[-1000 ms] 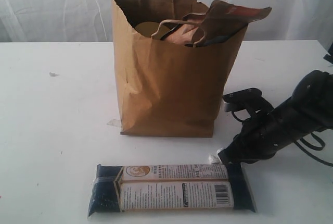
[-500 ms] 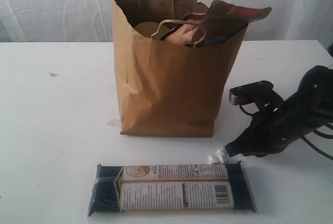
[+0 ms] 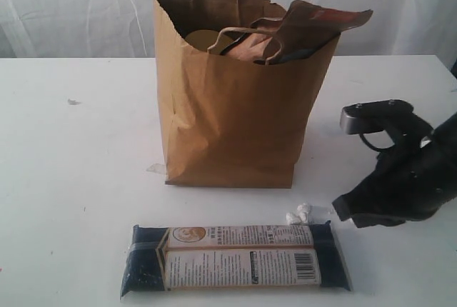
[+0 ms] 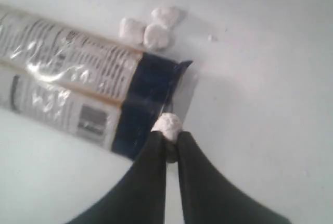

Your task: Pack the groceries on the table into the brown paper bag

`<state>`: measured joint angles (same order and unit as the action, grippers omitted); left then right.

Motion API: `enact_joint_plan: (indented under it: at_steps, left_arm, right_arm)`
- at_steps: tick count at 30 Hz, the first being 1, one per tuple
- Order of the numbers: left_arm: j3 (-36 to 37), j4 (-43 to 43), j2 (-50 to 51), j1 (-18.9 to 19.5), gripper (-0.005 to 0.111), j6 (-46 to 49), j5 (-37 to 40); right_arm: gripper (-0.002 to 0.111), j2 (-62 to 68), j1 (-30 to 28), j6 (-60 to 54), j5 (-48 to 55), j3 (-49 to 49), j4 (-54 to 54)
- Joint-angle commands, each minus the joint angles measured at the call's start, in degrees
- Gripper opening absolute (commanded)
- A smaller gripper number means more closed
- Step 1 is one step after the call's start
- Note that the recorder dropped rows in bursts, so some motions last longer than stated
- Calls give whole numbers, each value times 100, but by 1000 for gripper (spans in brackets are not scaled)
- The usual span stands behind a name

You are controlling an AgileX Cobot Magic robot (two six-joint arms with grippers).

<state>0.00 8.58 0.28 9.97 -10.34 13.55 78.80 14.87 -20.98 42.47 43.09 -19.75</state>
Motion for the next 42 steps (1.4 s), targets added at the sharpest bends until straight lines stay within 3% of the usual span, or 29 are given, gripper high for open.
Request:
enact_joint_plan:
  at_steps: [1, 4, 8, 12, 16, 18, 21, 24, 28, 34, 39, 42]
  left_arm:
    - [0, 2, -28, -42, 0, -14, -26]
    - [0, 2, -28, -42, 0, -14, -26]
    - [0, 2, -28, -42, 0, -14, -26]
    - [0, 2, -28, -42, 0, -14, -26]
    - [0, 2, -28, -42, 0, -14, -26]
    - [0, 2, -28, -42, 0, -14, -26]
    - [0, 2, -28, -42, 0, -14, -26]
    - [0, 2, -28, -42, 0, -14, -26]
    - [0, 2, -28, -42, 0, -14, -26]
    - [0, 2, -28, -42, 0, -14, -26]
    - [0, 2, -28, -42, 0, -14, -26]
    - [0, 2, -28, -42, 0, -14, -26]
  right_arm:
    - [0, -1228, -9, 41, 1303, 37, -186]
    - [0, -2154, -9, 30, 2088, 367, -733]
    - [0, -2832, -9, 137, 2129, 2027, -1754]
    - [0, -1406, 2, 220, 2454, 3818, -1765]
    - [0, 21, 2, 89, 2092, 4929, -1907]
    - [0, 623, 2, -409, 1912, 5249, -2546]
    - [0, 1207, 53, -1250, 1090, 5454, -3058]
    - [0, 1481, 53, -1395, 570, 5454, -3058]
    - [16, 1723, 53, -2036, 696, 5454, -3058]
    - [36, 1727, 62, -2038, 732, 5454, -3058]
    - [37, 1714, 62, -1673, 903, 5454, -3058]
    - [31, 1645, 52, -1317, 1200, 5454, -2838]
